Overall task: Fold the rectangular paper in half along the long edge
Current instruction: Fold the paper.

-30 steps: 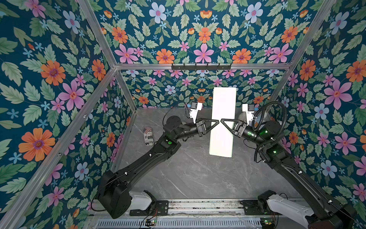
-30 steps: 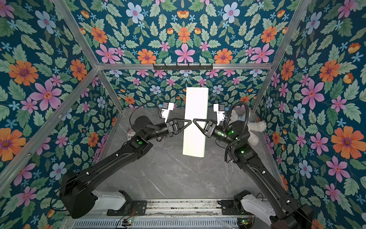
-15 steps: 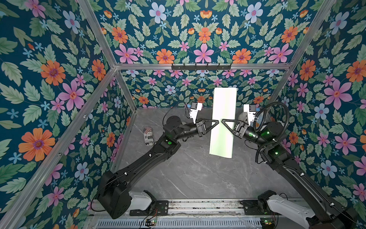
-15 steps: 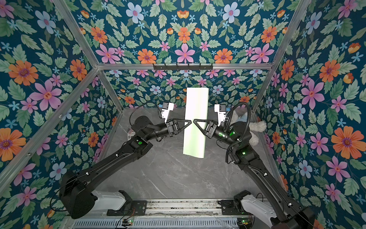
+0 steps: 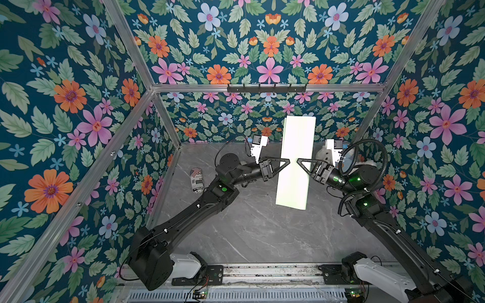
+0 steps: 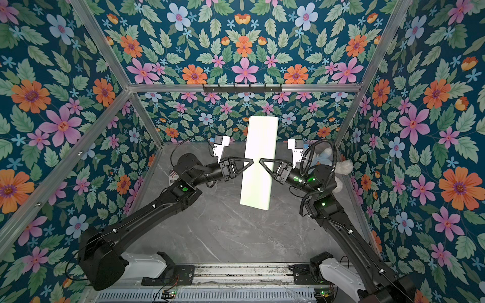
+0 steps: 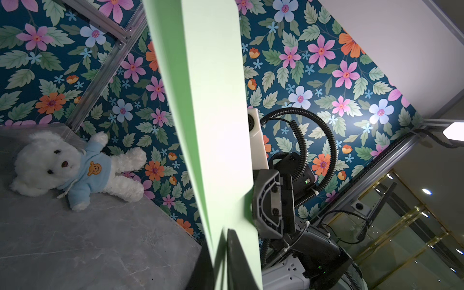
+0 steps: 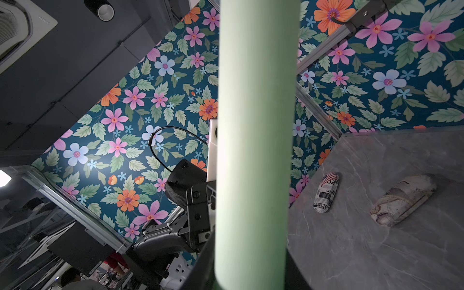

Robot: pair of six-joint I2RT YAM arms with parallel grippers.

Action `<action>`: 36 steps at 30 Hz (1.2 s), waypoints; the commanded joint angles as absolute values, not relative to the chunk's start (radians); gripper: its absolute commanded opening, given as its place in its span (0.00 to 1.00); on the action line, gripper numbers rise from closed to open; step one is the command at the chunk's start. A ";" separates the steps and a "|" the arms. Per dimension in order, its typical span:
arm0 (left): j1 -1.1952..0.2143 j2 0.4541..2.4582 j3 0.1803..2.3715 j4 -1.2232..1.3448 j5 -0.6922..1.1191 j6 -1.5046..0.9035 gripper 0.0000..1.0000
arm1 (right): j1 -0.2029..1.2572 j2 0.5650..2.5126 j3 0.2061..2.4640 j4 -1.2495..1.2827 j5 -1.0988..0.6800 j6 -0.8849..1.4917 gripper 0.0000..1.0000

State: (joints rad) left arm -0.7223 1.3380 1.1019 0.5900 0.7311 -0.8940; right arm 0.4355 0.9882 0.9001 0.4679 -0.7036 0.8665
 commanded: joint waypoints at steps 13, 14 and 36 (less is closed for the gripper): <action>-0.724 1.333 1.098 0.595 0.736 -0.880 0.35 | 0.436 0.988 0.917 0.445 -0.688 0.834 0.28; -0.723 1.334 1.098 0.594 0.736 -0.879 0.35 | 0.436 0.989 0.919 0.436 -0.684 0.832 0.27; -0.723 1.336 1.093 0.604 0.742 -0.881 0.17 | 0.451 0.982 0.946 0.337 -0.644 0.764 0.27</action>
